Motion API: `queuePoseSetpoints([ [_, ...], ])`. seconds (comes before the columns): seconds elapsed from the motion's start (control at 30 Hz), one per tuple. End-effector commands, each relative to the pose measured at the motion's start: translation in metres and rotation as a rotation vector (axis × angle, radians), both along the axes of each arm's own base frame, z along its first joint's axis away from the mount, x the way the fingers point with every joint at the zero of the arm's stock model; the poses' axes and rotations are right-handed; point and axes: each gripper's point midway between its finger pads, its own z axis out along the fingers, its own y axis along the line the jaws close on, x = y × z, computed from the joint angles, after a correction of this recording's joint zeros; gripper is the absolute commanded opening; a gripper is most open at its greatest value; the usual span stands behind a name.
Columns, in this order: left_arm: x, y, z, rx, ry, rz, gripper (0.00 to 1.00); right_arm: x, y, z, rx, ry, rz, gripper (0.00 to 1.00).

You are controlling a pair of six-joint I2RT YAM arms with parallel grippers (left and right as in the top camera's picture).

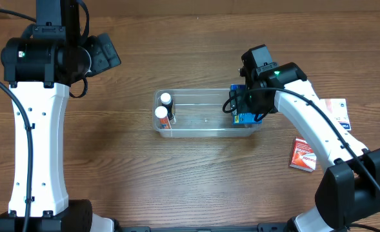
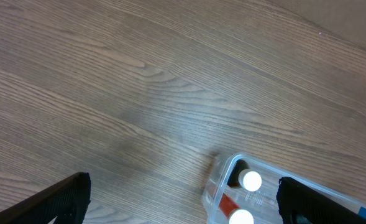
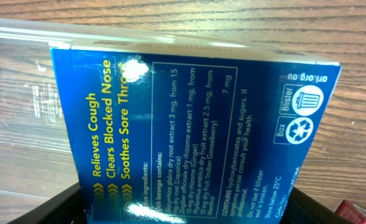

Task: Pack container
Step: 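Lower the blue box into the container's right end and release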

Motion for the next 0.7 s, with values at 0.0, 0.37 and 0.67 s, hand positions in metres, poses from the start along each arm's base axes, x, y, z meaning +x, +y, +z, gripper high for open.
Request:
queuePoseSetpoints([
  [0.0,0.001,0.002,0.001,0.020,-0.002,-0.009,0.97,0.003,-0.002,0.003,-0.002,-0.018,-0.001,0.80],
  [0.37,0.000,0.003,0.000,0.021,0.005,-0.009,0.95,-0.001,-0.002,-0.003,-0.005,-0.003,-0.002,0.81],
  [0.67,0.000,0.003,0.000,0.021,0.005,-0.009,0.95,0.002,-0.001,-0.007,-0.005,-0.004,-0.003,1.00],
])
